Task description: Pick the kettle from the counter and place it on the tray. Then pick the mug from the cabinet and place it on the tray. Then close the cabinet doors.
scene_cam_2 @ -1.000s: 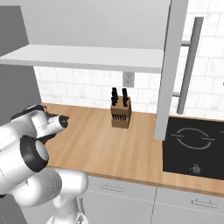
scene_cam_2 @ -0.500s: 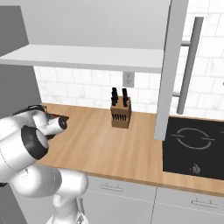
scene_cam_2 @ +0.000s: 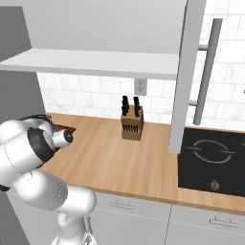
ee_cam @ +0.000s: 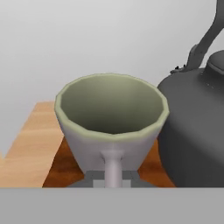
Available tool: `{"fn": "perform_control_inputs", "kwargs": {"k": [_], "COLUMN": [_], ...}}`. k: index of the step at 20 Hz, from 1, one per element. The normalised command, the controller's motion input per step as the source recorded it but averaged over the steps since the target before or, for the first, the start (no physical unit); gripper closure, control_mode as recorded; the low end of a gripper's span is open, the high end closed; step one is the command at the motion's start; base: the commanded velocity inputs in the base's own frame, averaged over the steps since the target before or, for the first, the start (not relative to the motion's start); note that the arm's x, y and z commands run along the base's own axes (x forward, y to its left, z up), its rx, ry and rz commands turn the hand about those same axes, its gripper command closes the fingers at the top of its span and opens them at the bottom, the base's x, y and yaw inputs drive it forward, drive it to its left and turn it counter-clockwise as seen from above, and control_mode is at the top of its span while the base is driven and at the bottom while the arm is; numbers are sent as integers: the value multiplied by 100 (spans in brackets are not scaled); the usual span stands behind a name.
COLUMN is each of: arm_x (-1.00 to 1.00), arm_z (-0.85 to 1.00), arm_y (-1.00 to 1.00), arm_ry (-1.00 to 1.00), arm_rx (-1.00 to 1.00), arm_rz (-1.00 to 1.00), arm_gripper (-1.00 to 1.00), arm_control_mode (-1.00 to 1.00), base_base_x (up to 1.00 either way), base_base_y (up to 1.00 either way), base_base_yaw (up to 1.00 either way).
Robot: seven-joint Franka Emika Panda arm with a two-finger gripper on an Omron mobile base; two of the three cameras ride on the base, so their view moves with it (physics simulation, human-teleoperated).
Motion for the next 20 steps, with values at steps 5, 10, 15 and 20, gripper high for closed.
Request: {"fn": "perform_control_inputs", "kwargs": {"k": [5, 10, 15, 20], "arm_x": [18, 8, 0, -10], "arm_z": [-14, -12, -11, -15], "arm_y": [4, 5, 0, 0], "arm_ry": [0, 0, 3, 3], "arm_rx": [0, 0, 0, 0], "arm_rz": [0, 0, 0, 0], "arm_gripper": [100, 100, -100, -100], "arm_control_mode": [-100, -100, -100, -100], "base_base_x": [0, 0, 0, 0], "base_base_y": [0, 0, 0, 0], "base_base_yaw": [0, 0, 0, 0]}}
